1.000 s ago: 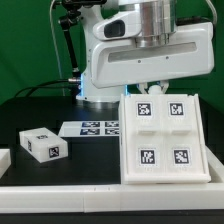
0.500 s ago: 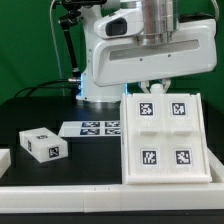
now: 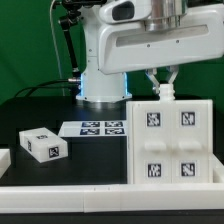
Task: Assemble cabinet
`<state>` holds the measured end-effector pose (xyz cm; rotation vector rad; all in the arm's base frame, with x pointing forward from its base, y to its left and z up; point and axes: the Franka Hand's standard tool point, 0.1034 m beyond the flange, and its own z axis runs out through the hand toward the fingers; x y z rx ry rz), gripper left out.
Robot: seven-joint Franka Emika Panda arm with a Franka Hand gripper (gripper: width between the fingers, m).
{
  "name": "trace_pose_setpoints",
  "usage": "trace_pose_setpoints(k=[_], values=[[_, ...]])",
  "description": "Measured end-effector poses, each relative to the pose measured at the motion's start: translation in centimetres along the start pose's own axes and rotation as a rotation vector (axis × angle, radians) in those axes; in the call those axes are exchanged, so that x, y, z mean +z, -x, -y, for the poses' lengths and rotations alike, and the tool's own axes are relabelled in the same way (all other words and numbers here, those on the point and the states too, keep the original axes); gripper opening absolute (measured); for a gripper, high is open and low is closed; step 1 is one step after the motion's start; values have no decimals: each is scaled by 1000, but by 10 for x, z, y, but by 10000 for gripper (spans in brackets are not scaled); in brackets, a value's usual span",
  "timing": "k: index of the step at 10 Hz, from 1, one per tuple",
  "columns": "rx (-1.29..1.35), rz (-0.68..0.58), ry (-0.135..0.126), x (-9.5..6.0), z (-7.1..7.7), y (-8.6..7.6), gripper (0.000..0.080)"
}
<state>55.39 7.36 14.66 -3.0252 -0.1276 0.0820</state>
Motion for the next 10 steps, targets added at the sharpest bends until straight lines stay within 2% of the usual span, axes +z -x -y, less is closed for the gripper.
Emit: trace_pose_setpoints(k=[2,4,5,6,8,9,10], values=[[-2,-1,-1,-1,-6,-11,3],[1,6,-1,4,-9,-11,3],[1,6,-1,4,-9,-11,95],[1,6,-1,5,-9,-11,243],[1,7,-1,5,-9,-11,243],[-1,5,3,8,-9,-9,550],[-15,6,20,19,-11,5,685]])
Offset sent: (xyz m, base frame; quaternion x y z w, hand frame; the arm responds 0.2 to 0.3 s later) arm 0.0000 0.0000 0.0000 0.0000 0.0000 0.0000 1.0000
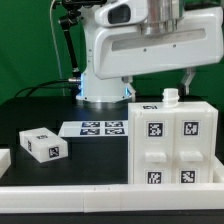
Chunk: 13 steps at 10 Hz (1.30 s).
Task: Assemble cabinet
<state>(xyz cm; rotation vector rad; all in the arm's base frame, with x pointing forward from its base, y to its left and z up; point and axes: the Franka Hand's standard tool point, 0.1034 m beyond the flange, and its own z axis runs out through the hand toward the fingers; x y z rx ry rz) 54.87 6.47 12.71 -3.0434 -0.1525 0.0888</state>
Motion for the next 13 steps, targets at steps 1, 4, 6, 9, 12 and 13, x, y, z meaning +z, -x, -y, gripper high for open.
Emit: trace_pose_setpoints(k=[1,4,6,9,12,13], values=[[-31,9,4,12,-5,20,774],[-118,18,17,31,-55,66,796],[-146,26,19,34,-92,74,797],[-154,28,17,35,-94,75,796],[-199,29,22,40,-102,83,796],[-252,36,27,46,-116,98,796]])
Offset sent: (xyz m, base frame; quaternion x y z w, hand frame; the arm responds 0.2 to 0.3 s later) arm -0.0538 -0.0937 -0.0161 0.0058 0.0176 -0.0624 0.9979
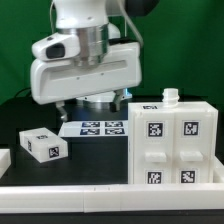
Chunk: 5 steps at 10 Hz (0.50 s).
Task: Assemble cabinet
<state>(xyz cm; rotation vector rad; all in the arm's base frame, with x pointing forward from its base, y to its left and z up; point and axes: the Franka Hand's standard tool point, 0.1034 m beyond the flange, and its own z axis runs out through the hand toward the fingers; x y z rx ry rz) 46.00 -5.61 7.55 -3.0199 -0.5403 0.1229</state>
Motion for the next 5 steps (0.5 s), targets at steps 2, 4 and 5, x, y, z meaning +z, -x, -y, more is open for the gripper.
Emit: trace_pose_setpoints(k=[2,4,5], values=[[-86,-3,21,13,-28,36,796],[-123,-8,47,25,-61,64,796],[-120,-3,47,30,-72,71,796]])
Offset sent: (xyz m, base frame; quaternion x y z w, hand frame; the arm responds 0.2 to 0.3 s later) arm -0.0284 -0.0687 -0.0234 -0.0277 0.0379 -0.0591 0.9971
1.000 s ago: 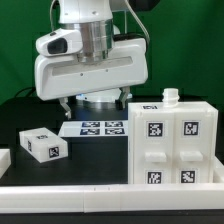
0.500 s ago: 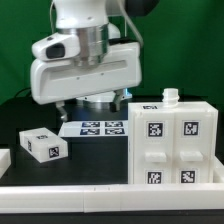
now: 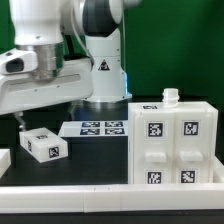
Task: Assemble cabinet
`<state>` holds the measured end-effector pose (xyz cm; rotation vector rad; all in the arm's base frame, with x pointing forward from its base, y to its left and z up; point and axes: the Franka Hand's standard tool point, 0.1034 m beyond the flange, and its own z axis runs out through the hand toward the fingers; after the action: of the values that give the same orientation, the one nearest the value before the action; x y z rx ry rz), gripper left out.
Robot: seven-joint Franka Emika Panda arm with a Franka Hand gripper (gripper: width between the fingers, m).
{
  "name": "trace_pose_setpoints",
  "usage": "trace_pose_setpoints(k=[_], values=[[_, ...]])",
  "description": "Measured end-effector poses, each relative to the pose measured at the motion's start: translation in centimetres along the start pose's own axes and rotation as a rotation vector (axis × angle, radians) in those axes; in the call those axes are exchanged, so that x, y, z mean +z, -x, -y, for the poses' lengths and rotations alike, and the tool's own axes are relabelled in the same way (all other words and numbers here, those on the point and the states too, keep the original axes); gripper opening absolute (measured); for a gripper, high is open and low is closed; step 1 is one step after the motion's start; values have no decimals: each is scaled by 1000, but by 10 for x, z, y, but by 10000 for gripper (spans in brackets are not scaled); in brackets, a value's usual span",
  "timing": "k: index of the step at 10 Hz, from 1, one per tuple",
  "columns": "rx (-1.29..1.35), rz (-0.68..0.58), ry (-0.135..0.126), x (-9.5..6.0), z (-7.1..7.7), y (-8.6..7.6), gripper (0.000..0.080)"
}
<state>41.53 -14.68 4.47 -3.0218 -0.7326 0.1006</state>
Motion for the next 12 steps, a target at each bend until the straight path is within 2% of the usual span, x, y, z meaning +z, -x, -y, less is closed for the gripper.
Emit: trace_pose_setpoints(k=[2,4,9,12], values=[[18,0,13,8,-11,7,796],[13,4,14,13,-12,3,796],[2,24,-5,30,4,-4,796],[-7,28,0,36,4,-2,796]])
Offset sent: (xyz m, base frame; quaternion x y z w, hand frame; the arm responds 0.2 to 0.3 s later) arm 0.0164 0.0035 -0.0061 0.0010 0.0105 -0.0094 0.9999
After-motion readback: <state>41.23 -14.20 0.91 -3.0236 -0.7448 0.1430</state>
